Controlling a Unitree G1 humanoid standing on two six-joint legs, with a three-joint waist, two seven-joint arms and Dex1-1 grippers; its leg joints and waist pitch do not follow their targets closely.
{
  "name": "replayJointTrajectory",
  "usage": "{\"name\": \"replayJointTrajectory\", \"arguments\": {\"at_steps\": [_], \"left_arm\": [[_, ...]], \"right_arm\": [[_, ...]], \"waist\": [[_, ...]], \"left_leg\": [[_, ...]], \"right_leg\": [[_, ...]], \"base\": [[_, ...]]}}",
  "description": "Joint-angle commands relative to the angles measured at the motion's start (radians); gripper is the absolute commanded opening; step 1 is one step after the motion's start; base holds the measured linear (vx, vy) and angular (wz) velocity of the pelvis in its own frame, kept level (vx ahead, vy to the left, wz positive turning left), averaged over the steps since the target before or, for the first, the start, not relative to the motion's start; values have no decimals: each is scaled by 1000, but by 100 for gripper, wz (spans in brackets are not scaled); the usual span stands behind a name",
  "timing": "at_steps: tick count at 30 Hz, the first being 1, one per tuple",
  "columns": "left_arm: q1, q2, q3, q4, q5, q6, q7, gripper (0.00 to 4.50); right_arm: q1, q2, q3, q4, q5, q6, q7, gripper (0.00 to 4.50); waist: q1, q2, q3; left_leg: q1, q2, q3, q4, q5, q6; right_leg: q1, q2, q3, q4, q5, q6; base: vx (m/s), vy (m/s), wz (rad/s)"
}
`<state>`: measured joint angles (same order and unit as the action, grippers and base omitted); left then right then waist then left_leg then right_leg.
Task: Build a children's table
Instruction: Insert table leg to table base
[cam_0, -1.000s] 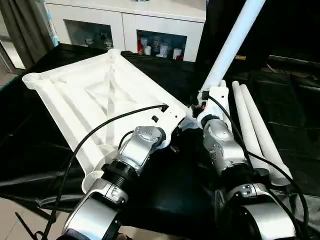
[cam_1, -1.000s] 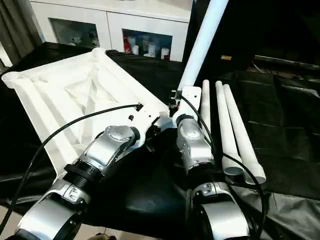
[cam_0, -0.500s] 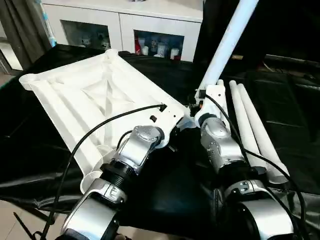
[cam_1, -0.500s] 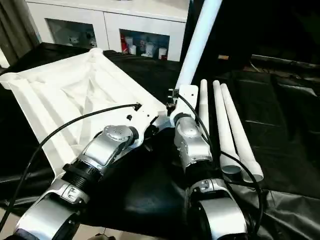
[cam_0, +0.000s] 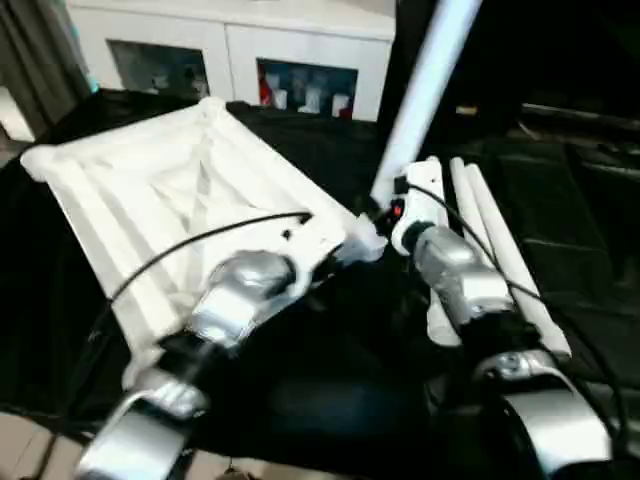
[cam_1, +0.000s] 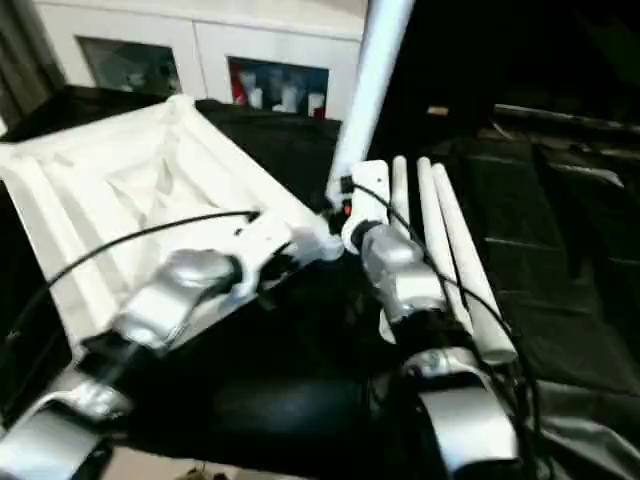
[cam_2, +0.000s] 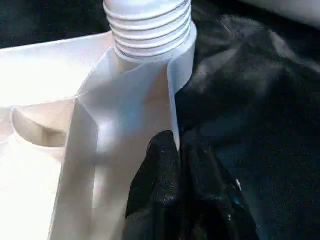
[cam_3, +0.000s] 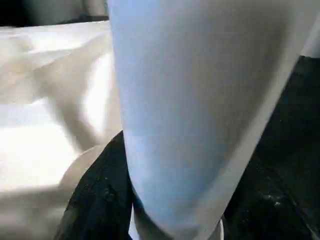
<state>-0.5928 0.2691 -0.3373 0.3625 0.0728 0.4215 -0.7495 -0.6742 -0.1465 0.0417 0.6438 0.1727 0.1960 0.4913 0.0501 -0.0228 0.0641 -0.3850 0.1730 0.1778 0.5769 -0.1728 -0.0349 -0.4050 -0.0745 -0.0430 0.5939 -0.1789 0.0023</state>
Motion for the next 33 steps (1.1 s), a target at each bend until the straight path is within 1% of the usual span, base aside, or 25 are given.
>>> {"name": "replayJointTrajectory", "arguments": {"at_steps": [1,2,3,4,5,6,8,9,10,11,12,13,14,15,18,20,21,27,29,31,32,33], "left_arm": [[3,50,-12,-134,-49,-79,-144,0],[10,64,-11,-146,-58,-86,-167,0],[11,66,-11,-147,-58,-88,-169,0],[27,104,-9,-170,-69,-117,-209,0],[33,119,-5,-179,-74,-118,-218,0],[35,123,-4,-181,-75,-118,-220,0],[45,157,13,-196,-82,-127,-238,0],[45,157,13,-196,-82,-127,-238,0],[47,162,17,-199,-84,-130,-242,0],[56,185,26,-208,-98,-149,-271,0],[59,194,29,-210,-102,-155,-281,0],[65,209,32,-214,-110,-169,-303,0],[66,212,32,-214,-111,-172,-308,0],[70,221,32,-218,-117,-176,-323,0],[74,227,32,-223,-124,-174,-336,0],[76,233,28,-226,-127,-174,-349,0],[77,234,26,-224,-127,-175,-352,0],[66,222,18,-199,-113,-186,-349,0],[63,218,18,-196,-111,-185,-346,0],[55,210,16,-189,-106,-184,-340,0],[52,207,15,-187,-105,-183,-337,0],[52,206,15,-187,-105,-183,-337,0]], "right_arm": [[109,-69,64,4,-4,98,142,189],[119,-81,71,-15,1,102,169,189],[121,-84,73,-19,1,101,174,189],[154,-122,97,-70,6,88,249,189],[168,-136,101,-91,11,83,279,189],[171,-140,102,-97,12,82,286,189],[205,-172,90,-150,45,94,356,189],[205,-172,90,-150,45,94,356,189],[212,-178,90,-159,50,93,369,189],[236,-200,91,-180,63,86,418,189],[245,-210,93,-188,67,84,436,189],[260,-228,100,-199,70,82,466,189],[262,-231,102,-200,70,82,471,189],[270,-243,108,-206,70,83,488,189],[275,-253,115,-208,67,87,499,189],[278,-262,123,-207,56,84,501,189],[277,-265,127,-204,49,85,501,189],[261,-270,149,-207,8,62,470,189],[258,-268,153,-214,7,61,468,189],[261,-265,171,-248,5,67,475,189],[267,-266,185,-268,1,69,484,189],[267,-266,185,-268,1,69,484,189]], "waist": [[16,14,-66],[20,16,-65],[22,17,-64],[25,17,-62],[31,17,-63],[32,16,-63],[42,16,-62],[44,16,-62],[44,15,-62],[45,14,-61],[49,13,-63],[51,14,-64],[51,13,-65],[51,14,-64],[52,14,-66],[53,14,-68],[53,16,-69],[54,14,-73],[53,14,-72],[54,13,-71],[54,12,-70],[55,13,-71]], "left_leg": [[22,57,-14,-70,-219,24],[23,59,-12,-72,-209,25],[24,59,-13,-72,-211,22],[26,59,-13,-74,-225,14],[28,61,-13,-75,-233,7],[29,60,-12,-76,-238,5],[33,62,-12,-77,-259,-5],[34,61,-11,-78,-261,-7],[31,60,-12,-79,-261,-14],[30,59,-12,-79,-264,-15],[31,60,-12,-77,-262,-13],[29,59,-13,-76,-254,-9],[28,59,-13,-75,-240,-3],[28,59,-13,-75,-236,-1],[28,58,-12,-73,-218,1],[28,57,-12,-71,-216,-1],[29,57,-12,-70,-214,-1],[28,55,-11,-65,-183,6],[28,55,-12,-65,-183,6],[28,56,-12,-65,-189,5],[28,57,-13,-66,-201,0],[29,57,-13,-65,-202,-1]], "right_leg": [[48,-69,40,-57,-50,-261],[48,-67,41,-52,-38,-265],[46,-67,40,-53,-42,-265],[44,-65,39,-55,-61,-267],[45,-66,39,-53,-72,-262],[43,-65,40,-54,-79,-259],[41,-66,41,-56,-103,-252],[40,-66,41,-55,-106,-251],[40,-66,41,-55,-114,-249],[41,-67,40,-56,-123,-248],[43,-71,42,-57,-125,-243],[45,-70,41,-55,-117,-242],[44,-68,40,-53,-98,-242],[44,-69,40,-53,-95,-244],[44,-68,39,-49,-78,-255],[46,-69,39,-48,-79,-258],[46,-69,38,-47,-77,-259],[49,-67,37,-42,-35,-268],[49,-67,37,-41,-39,-268],[49,-68,37,-42,-51,-266],[49,-67,38,-44,-74,-257],[49,-67,37,-43,-75,-256]], "base": [[0,0,0],[0,0,0],[0,0,0],[0,0,0],[0,0,0],[0,0,0],[0,0,0],[0,0,0],[0,0,0],[0,0,0],[0,0,0],[0,0,0],[0,0,0],[0,0,0],[0,0,0],[0,0,0],[0,0,0],[0,0,0],[0,0,0],[0,0,0],[0,0,0],[0,0,0]]}}
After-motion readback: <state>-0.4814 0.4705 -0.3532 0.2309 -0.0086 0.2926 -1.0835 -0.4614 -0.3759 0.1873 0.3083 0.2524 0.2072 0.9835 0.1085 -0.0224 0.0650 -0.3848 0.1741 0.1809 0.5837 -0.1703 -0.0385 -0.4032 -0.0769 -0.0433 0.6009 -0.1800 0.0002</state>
